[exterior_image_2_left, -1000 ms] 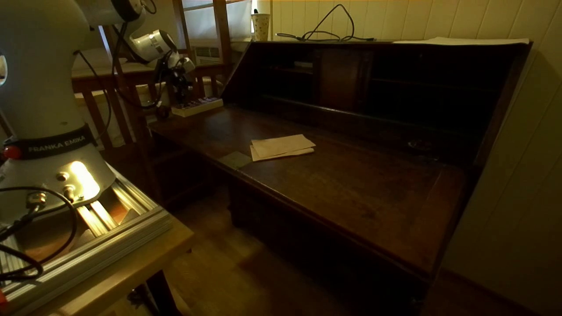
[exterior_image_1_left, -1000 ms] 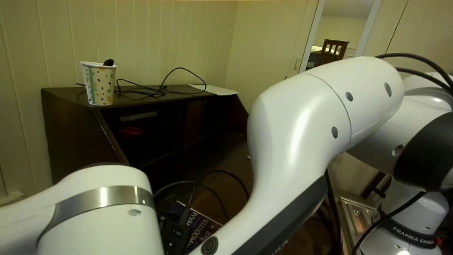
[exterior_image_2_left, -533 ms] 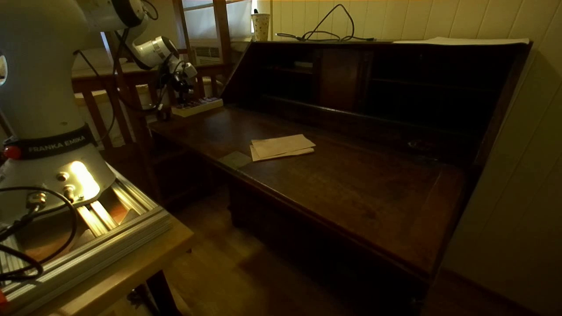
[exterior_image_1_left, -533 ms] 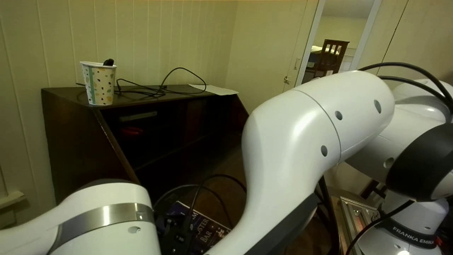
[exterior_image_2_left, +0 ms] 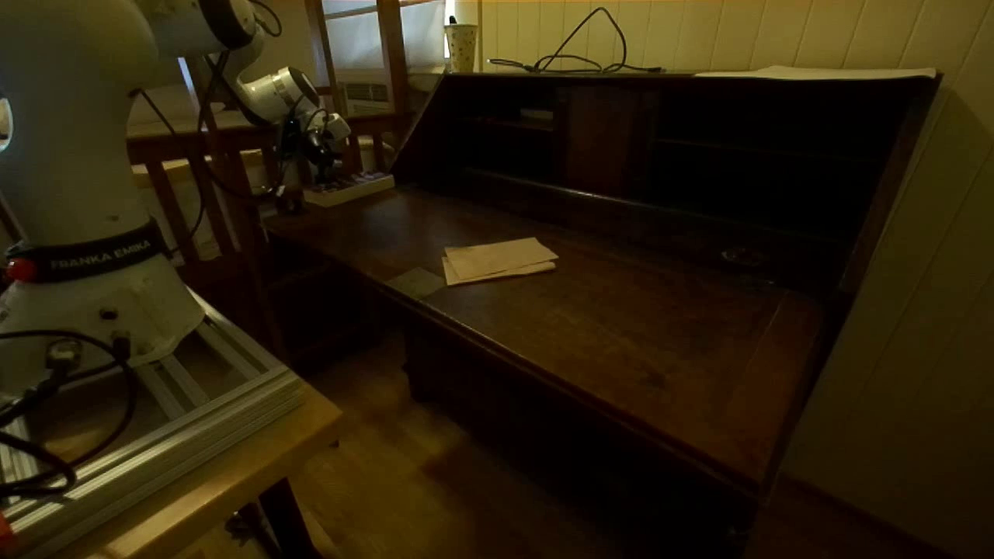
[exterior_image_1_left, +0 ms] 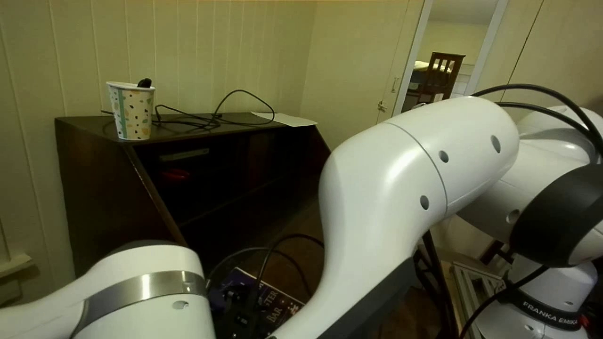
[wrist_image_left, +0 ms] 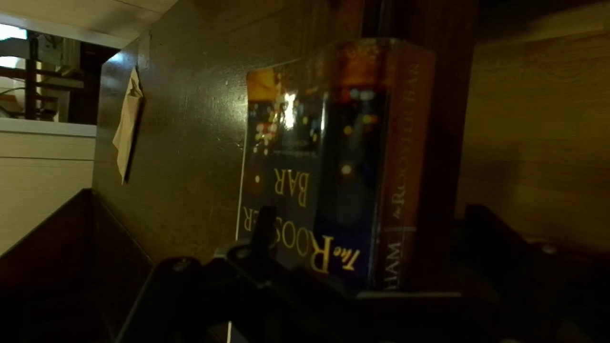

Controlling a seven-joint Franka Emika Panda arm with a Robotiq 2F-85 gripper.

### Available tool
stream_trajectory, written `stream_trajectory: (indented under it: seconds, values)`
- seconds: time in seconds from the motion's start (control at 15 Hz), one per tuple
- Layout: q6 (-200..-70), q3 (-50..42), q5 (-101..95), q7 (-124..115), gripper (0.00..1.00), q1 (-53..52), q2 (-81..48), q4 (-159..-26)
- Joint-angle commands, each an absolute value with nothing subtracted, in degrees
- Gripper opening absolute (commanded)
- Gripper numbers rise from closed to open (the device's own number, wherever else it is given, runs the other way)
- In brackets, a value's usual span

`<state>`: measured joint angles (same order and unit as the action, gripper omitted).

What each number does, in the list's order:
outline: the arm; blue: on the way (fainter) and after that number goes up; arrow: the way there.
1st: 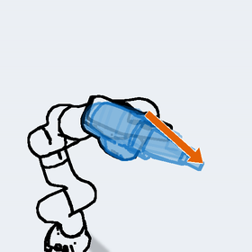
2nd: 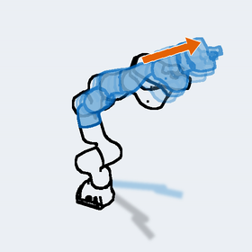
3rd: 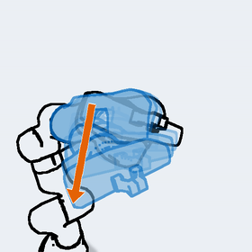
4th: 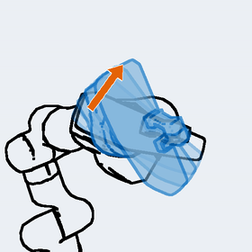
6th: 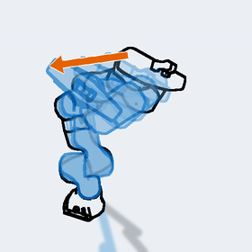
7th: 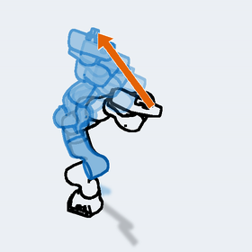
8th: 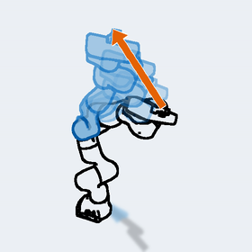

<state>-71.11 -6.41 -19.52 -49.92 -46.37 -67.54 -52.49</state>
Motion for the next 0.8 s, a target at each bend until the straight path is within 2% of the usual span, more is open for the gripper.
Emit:
stream_trajectory:
  seconds: [0.0,0.27,0.33,0.4,0.47,0.73]
  values:
    - [-70.74,-6.17,-17.51,-52.54,1.00,-45.33,-66.89,-54.74]
    - [-71.14,-6.13,-16.57,-54.92,0.99,-44.30,-65.89,-57.32]
    - [-71.23,-6.10,-16.39,-55.34,0.75,-44.09,-65.80,-57.67]
    - [-71.14,-6.13,-16.37,-55.63,0.75,-43.99,-65.83,-57.77]
    - [-71.06,-6.12,-16.46,-55.82,0.70,-43.92,-65.84,-57.82]
    - [-70.02,-6.17,-17.31,-55.58,0.43,-44.29,-65.55,-56.39]
